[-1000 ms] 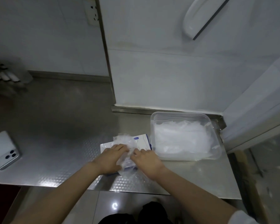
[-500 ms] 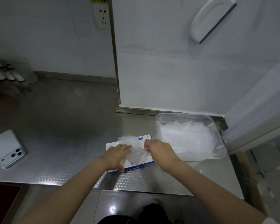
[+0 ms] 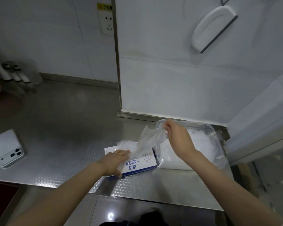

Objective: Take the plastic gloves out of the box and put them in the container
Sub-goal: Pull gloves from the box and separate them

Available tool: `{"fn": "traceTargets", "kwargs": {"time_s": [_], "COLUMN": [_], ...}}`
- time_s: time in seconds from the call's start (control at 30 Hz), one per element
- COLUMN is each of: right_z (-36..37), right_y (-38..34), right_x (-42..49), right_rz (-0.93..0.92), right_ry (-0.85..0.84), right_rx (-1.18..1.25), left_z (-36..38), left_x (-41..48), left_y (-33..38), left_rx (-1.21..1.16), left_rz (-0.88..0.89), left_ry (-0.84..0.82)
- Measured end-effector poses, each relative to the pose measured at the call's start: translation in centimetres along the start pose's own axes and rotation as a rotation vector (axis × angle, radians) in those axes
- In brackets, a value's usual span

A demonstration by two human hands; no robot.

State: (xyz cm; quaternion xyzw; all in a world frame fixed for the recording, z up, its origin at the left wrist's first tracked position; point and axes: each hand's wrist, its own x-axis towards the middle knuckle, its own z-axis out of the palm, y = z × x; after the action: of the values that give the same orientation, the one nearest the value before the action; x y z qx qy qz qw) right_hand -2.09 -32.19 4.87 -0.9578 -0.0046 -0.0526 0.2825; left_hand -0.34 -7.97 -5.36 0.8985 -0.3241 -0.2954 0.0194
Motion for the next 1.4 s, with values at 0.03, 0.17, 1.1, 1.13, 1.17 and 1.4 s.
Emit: {"fn": "traceTargets", "kwargs": {"time_s": [0.03, 0.17, 1.1, 1.13, 1.17, 1.4], "right_z": [-0.4, -2.6, -0.6, -0.7, -0.7, -0.4], "right_y": [0.2, 0.9, 2.8, 3.0, 3.2, 3.9], "right_x": [0.3, 1.7, 0.5, 0.6, 0.6, 0.5], "right_rz": [0.008, -0.038, 0.231, 0.235, 0.237, 0.235], "right_ry": [0.046, 0.189, -0.097, -0.088, -0.081, -0.052], "right_rx": [0.029, 0.118, 0.741, 0.711, 0.697, 0.561], "left_z": [-0.1, -0.6, -12.1, -12.1, -12.0, -9.7], "left_x": [0.0, -0.1, 1.0, 0.8, 0.7, 0.5], "left_y": [0.1, 0.2, 9.2, 9.0, 8.6, 6.4], "left_rx": [0.007, -0.035, -1.255, -1.237, -1.216, -1.015], "left_rz": [0.004, -0.002, -0.083, -0.103, -0.112, -0.116], "left_ry": [-0.008, -0.053, 0.661, 0.680, 0.696, 0.759]}}
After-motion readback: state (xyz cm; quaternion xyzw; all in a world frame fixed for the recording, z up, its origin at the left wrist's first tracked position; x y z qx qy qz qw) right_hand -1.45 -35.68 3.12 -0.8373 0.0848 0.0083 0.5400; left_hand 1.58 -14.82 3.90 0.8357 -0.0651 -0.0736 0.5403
